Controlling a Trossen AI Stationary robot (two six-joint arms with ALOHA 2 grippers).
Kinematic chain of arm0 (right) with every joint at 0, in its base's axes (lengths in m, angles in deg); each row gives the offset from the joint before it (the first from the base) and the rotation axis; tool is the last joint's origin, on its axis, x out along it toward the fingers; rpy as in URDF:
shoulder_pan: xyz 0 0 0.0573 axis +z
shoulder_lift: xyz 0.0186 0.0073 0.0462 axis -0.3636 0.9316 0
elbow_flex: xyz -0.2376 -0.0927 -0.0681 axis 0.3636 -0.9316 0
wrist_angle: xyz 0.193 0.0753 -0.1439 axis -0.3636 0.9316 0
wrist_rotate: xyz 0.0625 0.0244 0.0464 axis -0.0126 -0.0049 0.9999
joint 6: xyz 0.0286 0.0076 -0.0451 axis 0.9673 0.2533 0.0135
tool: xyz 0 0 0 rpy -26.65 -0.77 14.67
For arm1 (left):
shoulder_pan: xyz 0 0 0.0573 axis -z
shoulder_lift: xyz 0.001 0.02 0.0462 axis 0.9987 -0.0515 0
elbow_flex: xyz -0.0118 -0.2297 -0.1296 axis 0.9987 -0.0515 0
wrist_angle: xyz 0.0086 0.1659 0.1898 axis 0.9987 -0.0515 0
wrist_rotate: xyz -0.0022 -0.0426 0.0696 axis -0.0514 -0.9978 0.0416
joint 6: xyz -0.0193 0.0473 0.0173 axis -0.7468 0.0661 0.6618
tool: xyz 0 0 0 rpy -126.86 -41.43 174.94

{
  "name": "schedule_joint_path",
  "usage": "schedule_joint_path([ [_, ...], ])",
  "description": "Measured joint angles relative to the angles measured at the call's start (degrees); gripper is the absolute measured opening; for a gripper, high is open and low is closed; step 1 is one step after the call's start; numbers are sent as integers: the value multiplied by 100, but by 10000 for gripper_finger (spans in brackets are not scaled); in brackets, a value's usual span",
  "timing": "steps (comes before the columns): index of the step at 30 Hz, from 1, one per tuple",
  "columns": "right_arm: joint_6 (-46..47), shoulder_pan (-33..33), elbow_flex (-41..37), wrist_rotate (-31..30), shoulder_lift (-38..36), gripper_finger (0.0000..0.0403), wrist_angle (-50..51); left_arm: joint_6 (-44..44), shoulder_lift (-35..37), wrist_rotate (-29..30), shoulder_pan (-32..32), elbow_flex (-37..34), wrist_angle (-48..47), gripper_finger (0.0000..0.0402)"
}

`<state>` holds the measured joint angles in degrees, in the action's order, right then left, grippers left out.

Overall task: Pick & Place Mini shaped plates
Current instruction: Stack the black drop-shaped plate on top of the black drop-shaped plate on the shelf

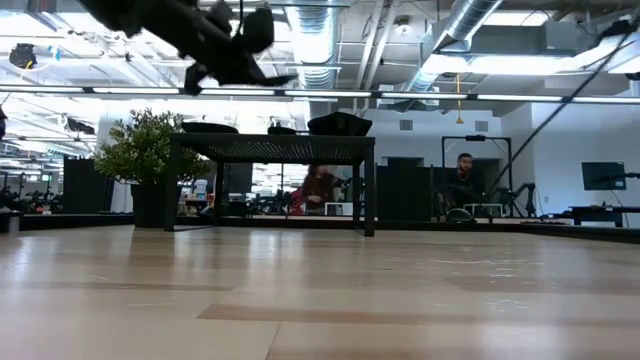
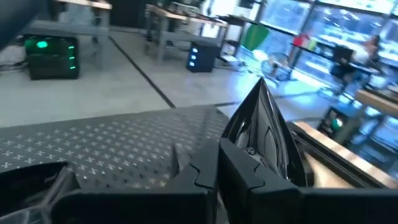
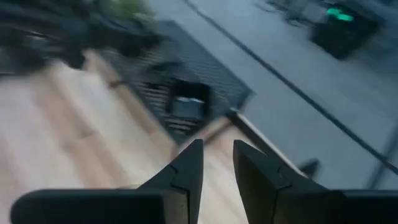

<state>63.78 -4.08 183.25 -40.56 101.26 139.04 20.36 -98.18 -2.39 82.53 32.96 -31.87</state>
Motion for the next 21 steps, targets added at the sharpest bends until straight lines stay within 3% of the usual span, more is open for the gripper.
schedule_joint_path([
  [5,735,-10,-1936,-186,-584,84,-186,-635,-336,14,-366,0,274,8],
  [9,758,-269,-3664,422,-1322,84,-1127,-813,-476,-199,-340,-1,286,8],
  [16,-1752,-990,-6363,2722,-2822,72,-5004,-976,-518,-193,-314,217,310,8],
  [21,-2927,-1617,-8032,3344,-3486,71,-7799,-932,-581,-181,-213,433,135,8],
])
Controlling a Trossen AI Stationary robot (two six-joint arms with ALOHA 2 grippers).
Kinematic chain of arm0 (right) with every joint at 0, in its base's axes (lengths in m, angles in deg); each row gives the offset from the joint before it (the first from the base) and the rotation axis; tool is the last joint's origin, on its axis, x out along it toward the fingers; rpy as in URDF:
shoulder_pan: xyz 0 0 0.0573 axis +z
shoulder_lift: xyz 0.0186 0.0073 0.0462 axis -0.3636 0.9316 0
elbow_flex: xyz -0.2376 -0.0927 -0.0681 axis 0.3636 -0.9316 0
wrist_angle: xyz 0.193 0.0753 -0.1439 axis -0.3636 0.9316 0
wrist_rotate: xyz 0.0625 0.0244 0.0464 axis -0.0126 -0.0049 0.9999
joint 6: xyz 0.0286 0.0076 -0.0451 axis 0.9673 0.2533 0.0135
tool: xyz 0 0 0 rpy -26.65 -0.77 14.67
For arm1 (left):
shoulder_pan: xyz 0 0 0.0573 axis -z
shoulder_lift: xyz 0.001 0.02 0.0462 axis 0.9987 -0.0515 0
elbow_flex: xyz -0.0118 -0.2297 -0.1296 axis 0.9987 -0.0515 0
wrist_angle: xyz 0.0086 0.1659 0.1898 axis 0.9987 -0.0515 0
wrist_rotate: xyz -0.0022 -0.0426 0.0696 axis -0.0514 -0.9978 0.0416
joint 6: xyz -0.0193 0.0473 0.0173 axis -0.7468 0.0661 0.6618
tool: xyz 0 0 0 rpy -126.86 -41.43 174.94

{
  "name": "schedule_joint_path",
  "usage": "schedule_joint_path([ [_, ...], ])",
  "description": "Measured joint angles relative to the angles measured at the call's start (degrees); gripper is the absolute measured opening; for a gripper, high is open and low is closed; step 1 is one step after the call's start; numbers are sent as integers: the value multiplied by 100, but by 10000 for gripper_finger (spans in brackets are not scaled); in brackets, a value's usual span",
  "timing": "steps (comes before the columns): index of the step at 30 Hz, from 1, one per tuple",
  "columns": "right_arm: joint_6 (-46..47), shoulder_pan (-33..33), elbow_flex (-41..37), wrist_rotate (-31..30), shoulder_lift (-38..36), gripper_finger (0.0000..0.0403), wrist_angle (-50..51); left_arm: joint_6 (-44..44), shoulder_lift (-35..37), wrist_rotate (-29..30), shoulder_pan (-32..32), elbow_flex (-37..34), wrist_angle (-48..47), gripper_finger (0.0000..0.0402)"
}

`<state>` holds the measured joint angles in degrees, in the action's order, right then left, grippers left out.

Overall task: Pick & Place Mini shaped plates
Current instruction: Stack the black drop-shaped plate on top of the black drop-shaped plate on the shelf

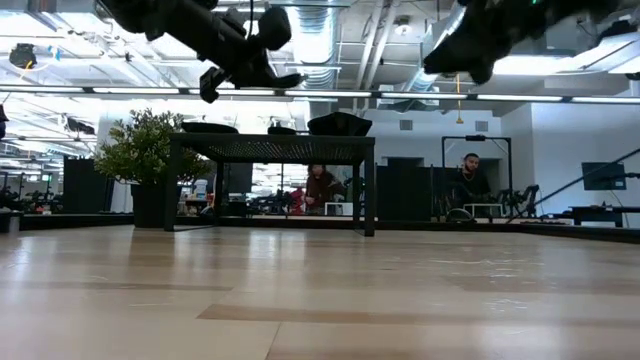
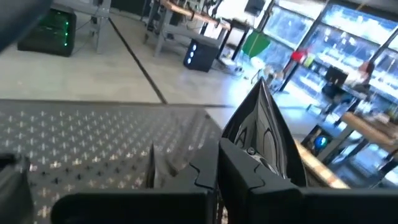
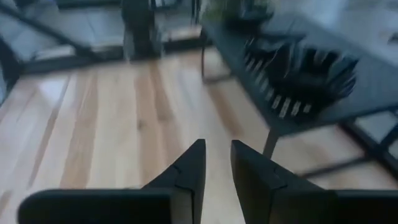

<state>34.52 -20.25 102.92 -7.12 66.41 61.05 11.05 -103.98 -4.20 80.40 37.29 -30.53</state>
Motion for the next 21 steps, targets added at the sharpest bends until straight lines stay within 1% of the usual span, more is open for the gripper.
schedule_joint_path([
  [3,-218,-235,-670,261,-29,71,-1282,6,-142,70,30,0,-32,8],
  [6,-194,-342,-1040,349,75,71,-1920,9,-311,220,-39,0,-51,8],
  [9,-369,-384,-1092,350,176,71,-1925,2,-474,242,-66,0,-54,8],
  [16,-370,-387,-1087,351,212,71,-1988,9,-702,392,-89,0,-65,8],
  [21,-370,-381,-1087,354,210,71,-2098,148,-725,672,-90,0,-60,8],
])
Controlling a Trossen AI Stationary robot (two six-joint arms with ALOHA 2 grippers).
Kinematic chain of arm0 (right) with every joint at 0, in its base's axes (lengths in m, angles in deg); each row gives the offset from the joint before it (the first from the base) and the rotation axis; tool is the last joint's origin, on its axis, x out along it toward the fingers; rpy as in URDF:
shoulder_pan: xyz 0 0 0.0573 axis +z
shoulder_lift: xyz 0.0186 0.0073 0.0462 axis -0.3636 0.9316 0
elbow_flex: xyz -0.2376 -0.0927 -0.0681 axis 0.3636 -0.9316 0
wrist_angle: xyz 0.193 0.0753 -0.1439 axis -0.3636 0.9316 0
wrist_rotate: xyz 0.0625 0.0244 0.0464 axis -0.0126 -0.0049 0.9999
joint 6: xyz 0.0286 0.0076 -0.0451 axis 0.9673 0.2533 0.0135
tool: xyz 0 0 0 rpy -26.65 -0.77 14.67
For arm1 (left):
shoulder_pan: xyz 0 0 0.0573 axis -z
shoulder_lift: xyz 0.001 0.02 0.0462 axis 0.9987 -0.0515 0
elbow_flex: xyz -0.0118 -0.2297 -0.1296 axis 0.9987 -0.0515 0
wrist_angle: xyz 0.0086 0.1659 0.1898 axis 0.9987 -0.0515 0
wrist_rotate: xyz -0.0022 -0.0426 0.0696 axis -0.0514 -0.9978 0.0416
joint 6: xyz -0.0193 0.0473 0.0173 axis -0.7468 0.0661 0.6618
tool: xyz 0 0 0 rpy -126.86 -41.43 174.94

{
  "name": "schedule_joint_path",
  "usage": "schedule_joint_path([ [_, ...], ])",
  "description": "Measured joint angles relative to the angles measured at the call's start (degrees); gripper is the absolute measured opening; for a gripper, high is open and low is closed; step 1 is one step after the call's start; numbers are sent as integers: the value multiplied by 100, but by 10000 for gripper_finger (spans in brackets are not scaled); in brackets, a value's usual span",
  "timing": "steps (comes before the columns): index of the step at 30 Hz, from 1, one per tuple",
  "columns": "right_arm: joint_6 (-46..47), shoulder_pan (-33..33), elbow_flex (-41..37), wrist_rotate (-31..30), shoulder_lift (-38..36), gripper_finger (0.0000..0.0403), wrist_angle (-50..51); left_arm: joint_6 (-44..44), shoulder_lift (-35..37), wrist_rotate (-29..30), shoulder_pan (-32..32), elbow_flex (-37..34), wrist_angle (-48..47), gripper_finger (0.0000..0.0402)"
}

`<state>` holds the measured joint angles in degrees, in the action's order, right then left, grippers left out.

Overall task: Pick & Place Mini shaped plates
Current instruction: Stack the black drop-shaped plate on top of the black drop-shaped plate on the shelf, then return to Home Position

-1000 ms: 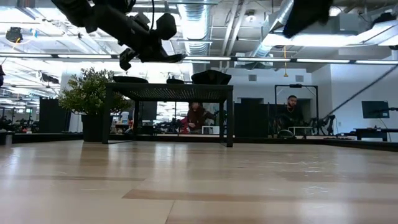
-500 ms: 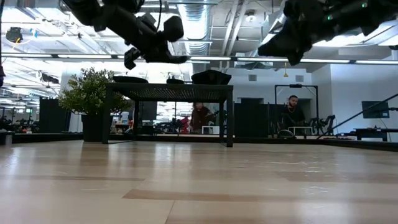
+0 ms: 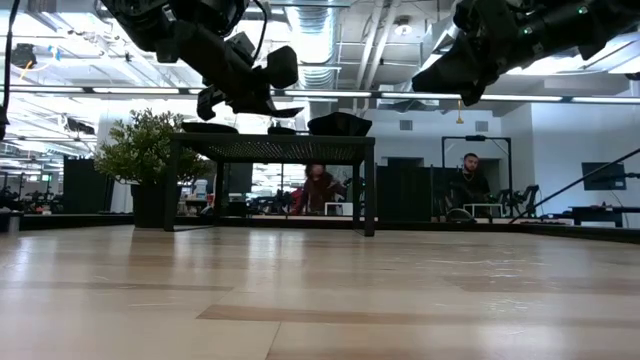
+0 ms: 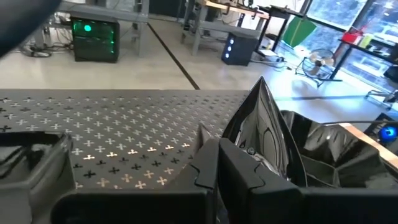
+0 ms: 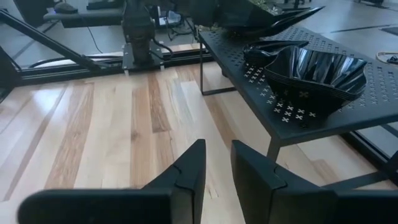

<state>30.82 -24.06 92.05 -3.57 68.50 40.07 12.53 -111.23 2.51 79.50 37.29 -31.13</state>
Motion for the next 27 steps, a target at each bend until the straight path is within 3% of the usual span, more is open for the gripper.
schedule_joint_path([
  [16,345,9,0,284,0,71,-2,22,1,160,11,0,-47,52],
  [22,306,8,0,286,0,71,0,20,2,-170,237,-2,75,52],
  [27,300,-11,0,281,0,71,-13,892,388,-630,627,-2,257,53],
])
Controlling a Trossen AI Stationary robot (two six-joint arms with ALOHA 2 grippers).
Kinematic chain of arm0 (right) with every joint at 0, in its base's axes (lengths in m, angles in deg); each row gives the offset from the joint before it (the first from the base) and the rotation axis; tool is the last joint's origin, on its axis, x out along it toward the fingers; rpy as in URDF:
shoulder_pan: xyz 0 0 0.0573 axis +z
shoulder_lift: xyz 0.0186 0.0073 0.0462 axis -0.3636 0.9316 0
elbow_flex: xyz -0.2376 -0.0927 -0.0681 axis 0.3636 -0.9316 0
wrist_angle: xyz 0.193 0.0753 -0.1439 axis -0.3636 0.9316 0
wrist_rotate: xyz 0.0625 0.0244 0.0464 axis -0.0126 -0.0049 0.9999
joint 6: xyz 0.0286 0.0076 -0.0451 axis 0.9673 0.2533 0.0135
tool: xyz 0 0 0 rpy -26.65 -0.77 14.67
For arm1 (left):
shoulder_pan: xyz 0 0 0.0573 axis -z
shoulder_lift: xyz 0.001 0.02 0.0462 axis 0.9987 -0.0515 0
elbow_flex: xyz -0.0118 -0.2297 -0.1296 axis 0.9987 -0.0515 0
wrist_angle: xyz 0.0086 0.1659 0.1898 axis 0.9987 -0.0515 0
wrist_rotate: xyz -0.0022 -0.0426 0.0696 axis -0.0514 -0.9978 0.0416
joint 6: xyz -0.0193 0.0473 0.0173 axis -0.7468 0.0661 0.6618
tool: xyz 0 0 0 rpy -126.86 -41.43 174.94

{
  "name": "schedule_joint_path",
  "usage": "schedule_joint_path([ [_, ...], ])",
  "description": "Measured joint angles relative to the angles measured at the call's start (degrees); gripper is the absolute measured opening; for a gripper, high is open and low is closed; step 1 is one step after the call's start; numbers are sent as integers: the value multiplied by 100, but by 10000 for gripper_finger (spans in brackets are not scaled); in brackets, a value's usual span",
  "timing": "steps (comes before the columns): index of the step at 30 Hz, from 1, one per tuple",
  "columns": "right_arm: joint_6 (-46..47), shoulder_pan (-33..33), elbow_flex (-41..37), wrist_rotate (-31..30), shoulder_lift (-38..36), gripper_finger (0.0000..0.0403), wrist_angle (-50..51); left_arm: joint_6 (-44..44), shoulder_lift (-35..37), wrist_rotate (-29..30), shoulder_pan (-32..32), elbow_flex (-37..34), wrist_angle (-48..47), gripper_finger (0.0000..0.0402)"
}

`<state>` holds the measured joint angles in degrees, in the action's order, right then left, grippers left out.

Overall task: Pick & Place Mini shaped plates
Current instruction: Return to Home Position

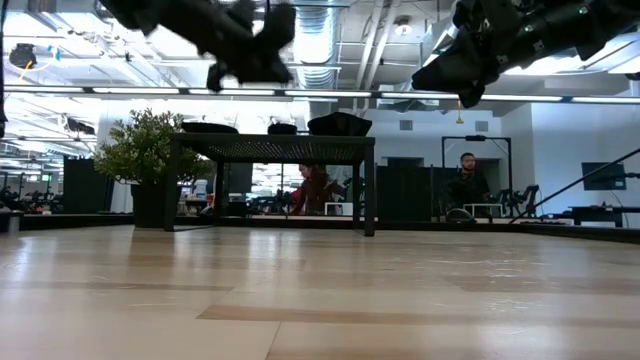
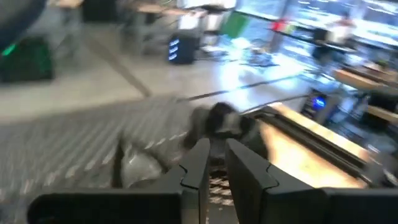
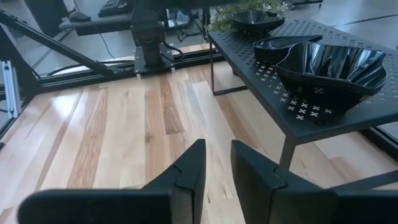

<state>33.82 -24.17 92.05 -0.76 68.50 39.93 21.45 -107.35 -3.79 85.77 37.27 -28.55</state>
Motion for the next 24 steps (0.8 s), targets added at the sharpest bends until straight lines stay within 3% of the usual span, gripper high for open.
schedule_joint_path([
  [7,63,20,4,3,2,71,46,2702,1219,-163,1069,-2,-255,53],
  [9,181,20,4,3,21,71,72,3079,1608,-140,1402,0,-463,53],
  [13,97,-22,4,-6,22,71,17,3269,2394,88,2036,-2,-1094,53],
  [17,-434,-157,109,-12,-14,71,-157,3283,3186,1002,2527,-2,-1960,53],
  [21,-216,-286,432,-14,-182,71,31,2723,3891,1974,2769,-27,-3069,53],
  [24,-119,-214,646,-14,-527,71,611,2069,4448,1970,2927,-370,-3512,53],
])
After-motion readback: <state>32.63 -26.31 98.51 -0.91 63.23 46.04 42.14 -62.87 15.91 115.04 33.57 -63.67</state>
